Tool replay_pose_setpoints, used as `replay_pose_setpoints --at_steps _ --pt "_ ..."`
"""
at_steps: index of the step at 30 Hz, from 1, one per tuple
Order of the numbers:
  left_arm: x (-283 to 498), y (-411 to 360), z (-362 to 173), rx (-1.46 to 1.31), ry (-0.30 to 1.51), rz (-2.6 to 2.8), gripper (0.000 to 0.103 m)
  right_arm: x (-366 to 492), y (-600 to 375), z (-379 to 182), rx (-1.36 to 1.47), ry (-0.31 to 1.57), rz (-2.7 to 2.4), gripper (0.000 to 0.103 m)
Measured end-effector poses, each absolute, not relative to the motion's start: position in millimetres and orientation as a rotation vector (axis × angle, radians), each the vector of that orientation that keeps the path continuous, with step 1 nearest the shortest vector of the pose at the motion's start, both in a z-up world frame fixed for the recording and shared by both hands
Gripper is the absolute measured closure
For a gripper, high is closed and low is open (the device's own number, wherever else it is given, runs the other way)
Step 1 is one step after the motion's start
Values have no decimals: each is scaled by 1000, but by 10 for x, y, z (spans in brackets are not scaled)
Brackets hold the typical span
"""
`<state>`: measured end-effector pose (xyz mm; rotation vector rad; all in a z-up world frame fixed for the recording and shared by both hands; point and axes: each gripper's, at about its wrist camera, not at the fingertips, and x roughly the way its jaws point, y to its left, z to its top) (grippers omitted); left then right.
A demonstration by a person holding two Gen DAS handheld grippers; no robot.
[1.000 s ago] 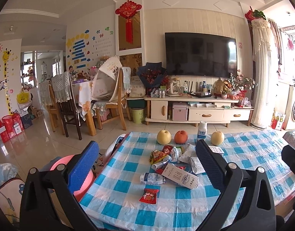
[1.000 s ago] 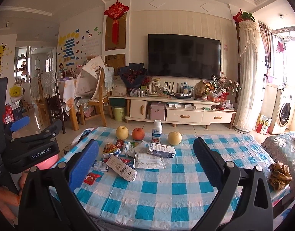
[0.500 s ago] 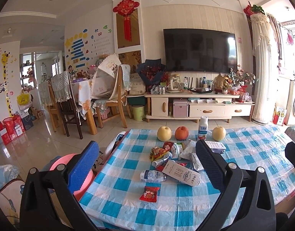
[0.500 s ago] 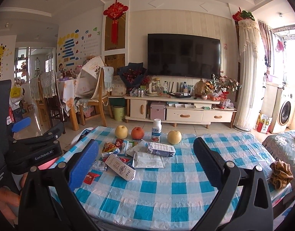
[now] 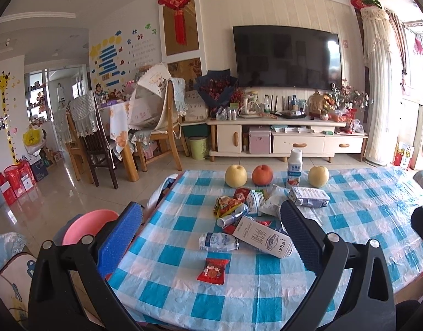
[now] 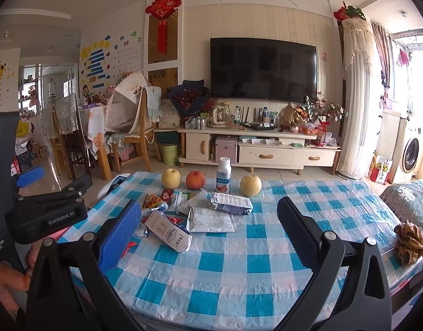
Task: Collect trash
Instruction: 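Move both tools back over the cluttered table toward the snack items, then grasp the red snack packet with the left tool while the right tool grasps the milk carton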
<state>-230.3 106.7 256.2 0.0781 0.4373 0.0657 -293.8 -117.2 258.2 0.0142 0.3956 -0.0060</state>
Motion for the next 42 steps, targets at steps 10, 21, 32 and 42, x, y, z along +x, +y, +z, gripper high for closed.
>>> replay_pose_setpoints --at_steps 10,21,32,42 --pt "-1973 989 2220 99 514 76 4 -2580 -1299 2111 47 504 -5 4" --pt "-1469 1191 1670 127 542 -56 4 -2085 -1364 1410 68 679 121 4" --pt "-691 1828 1220 -77 771 -306 4 -1424 -1195 875 100 808 322 4" --pt "-646 1695 686 -19 998 -307 4 -783 -924 564 6 816 411 4"
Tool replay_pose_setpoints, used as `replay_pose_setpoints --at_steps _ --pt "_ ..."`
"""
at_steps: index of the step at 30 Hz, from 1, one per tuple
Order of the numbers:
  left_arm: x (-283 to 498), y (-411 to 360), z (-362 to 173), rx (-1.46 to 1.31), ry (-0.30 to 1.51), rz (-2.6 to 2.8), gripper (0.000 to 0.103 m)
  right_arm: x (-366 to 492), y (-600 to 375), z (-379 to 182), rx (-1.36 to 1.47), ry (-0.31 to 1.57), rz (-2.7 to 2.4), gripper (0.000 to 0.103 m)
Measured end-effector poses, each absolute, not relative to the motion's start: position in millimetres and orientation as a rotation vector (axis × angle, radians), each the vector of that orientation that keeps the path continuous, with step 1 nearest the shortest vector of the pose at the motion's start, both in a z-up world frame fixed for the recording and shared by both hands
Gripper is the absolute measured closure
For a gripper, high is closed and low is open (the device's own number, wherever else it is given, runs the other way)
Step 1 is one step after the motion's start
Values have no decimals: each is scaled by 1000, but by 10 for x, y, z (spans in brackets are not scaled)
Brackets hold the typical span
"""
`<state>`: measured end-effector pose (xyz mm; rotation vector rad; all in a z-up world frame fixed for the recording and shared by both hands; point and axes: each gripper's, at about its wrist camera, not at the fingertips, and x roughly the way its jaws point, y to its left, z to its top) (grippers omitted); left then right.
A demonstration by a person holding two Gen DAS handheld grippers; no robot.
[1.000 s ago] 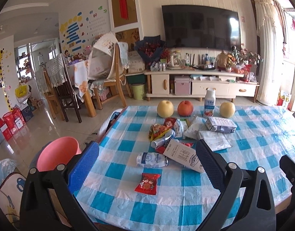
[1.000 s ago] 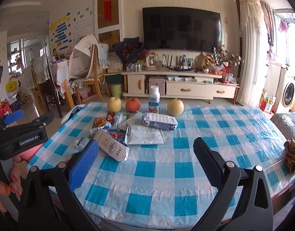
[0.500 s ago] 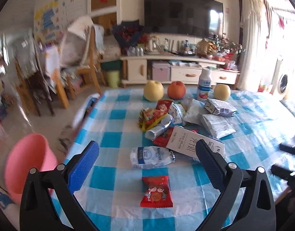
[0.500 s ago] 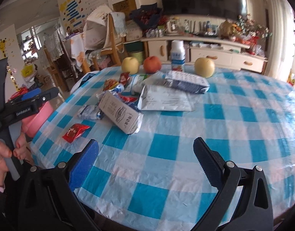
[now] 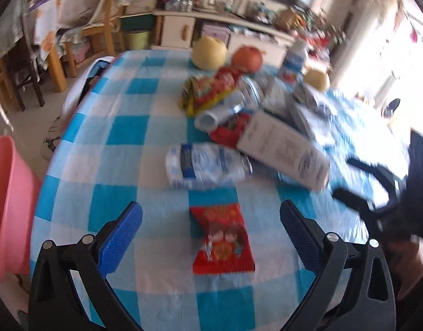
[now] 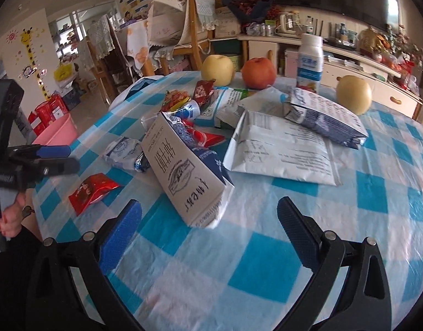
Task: Collect trash
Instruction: 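Grasp the red snack packet with the left tool while the right tool grasps the milk carton, then carry both items to the pink bucket and open both tools to drop them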
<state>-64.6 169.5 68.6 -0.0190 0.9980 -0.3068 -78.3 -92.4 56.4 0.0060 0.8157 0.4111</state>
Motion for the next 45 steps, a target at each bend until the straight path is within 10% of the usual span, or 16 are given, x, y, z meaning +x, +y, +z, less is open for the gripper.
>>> replay_pose_setpoints --at_steps 7,9,18,45 --pt "-671 1473 466 147 1058 -299 8 -541 -602 515 -101 783 490 4" --pt "-624 1469 394 161 1087 -291 34 -487 -538 492 -134 783 504 4" --pt "-487 1466 269 155 1105 -263 57 -257 -418 381 -189 820 532 18" --pt "-433 1844 637 -172 983 -323 61 -522 -375 670 -285 726 334 37"
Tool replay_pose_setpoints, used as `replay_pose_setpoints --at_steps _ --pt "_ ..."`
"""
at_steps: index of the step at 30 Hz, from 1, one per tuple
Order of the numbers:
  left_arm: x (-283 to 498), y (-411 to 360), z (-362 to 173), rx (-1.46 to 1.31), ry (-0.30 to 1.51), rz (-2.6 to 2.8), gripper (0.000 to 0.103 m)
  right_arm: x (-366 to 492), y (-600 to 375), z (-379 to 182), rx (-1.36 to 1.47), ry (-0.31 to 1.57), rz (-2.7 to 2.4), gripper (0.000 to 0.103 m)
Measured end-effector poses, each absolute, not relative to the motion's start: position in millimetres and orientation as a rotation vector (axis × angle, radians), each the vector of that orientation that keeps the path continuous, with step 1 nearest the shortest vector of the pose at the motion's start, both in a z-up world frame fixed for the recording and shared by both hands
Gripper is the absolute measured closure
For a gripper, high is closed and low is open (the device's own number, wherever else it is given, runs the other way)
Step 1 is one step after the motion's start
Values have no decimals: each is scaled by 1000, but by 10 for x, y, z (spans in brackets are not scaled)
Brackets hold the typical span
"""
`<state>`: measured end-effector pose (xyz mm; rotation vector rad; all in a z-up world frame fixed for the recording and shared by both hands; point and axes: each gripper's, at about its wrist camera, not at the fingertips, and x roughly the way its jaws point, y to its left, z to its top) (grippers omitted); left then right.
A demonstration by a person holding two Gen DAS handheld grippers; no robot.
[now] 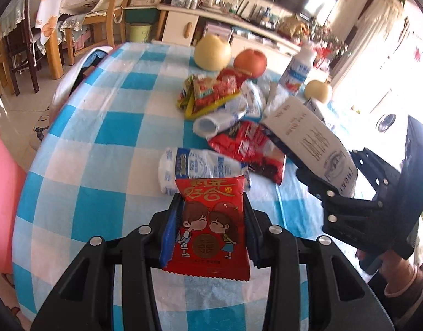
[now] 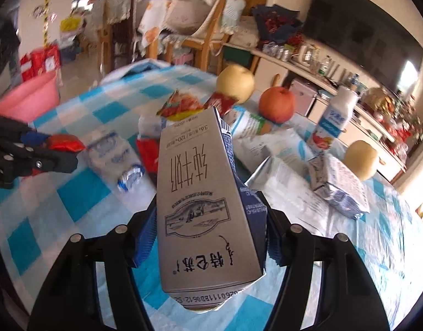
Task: Collect trash
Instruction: 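Carry both items to the pink bucket and open both tools to drop them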
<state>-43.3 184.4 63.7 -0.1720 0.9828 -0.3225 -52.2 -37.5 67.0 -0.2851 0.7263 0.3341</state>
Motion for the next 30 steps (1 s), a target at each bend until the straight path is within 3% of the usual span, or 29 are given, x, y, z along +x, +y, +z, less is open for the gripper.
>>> replay_pose_setpoints --at_steps 7,16,23,30 --pt "-498 2149 861 -255 857 -232 61 -691 -258 1002 -179 702 366 37" --pt "-670 3089 1152 -407 633 203 61 -725 827 1442 -206 668 568 37" --pt "-874 4008 1027 -638 607 594 61 -534 2071 1618 -292 690 787 37" --pt "-945 4579 667 -846 682 770 61 -328 3090 1417 -414 753 890 37"
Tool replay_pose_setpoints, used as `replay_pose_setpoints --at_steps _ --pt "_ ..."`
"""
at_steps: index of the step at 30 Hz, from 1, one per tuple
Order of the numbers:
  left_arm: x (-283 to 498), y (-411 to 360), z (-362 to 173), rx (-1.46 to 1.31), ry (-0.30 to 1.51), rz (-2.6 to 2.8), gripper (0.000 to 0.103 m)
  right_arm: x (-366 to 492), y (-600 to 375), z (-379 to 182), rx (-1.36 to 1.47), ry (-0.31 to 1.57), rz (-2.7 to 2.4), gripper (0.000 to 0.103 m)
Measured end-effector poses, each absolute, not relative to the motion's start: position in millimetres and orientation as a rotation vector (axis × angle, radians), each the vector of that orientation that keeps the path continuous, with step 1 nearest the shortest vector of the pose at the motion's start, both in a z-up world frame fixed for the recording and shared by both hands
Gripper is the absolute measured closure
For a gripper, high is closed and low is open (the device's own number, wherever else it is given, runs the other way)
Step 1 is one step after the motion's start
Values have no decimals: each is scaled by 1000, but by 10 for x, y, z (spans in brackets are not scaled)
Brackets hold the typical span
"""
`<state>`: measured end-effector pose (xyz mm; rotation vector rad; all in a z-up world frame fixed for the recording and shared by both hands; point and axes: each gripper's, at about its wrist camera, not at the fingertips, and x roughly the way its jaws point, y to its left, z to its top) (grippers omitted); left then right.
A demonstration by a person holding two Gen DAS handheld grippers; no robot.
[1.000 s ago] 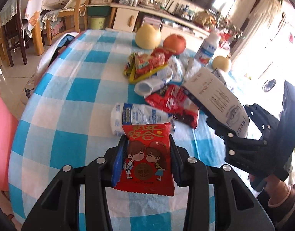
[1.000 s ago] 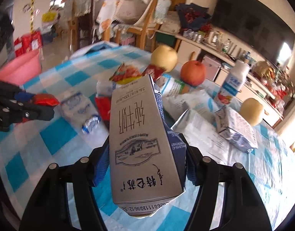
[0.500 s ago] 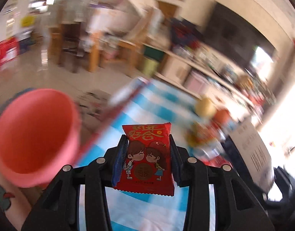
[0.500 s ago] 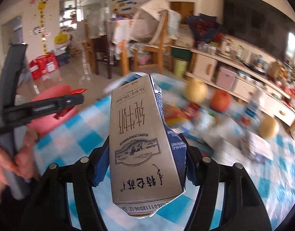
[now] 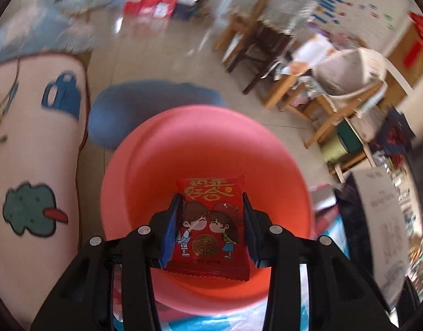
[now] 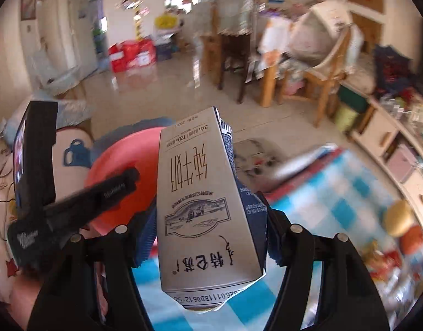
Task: Collect trash
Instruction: 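Carry both items to the pink bucket and open both tools to drop them, then bring both open tools back over the table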
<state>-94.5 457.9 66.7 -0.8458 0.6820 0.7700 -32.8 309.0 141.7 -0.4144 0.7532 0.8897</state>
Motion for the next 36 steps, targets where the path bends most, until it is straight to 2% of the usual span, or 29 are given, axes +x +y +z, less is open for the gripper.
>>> replay_pose_setpoints --at_steps 4,7,8,9,10,12,17,22,23,36 --pt "-969 4684 606 -869 678 810 59 -194 3304 1243 -434 799 902 37" --pt "-969 4644 637 -813 689 798 43 -223 3401 1138 -455 811 906 36" --pt "-1036 4679 645 -803 687 799 32 -234 3420 1109 -455 808 902 33" --pt "-1058 4684 673 -793 679 803 29 -250 3432 1100 -450 805 905 30" --pt "-1057 4688 686 -789 671 806 28 -280 3459 1074 -447 802 903 29" --pt "-1083 4723 683 -785 661 803 23 -314 3457 1079 -455 780 864 20" --pt "-1113 4651 782 -742 613 827 15 -356 3253 1171 -421 734 775 12" --pt "-1099 4504 941 -648 522 829 11 -376 2876 1337 -347 692 692 10" --pt "-1093 4474 961 -635 514 821 8 -397 2762 1372 -329 682 671 9" --pt "-879 3710 1321 -312 411 700 6 -607 1572 1441 -178 683 505 5"
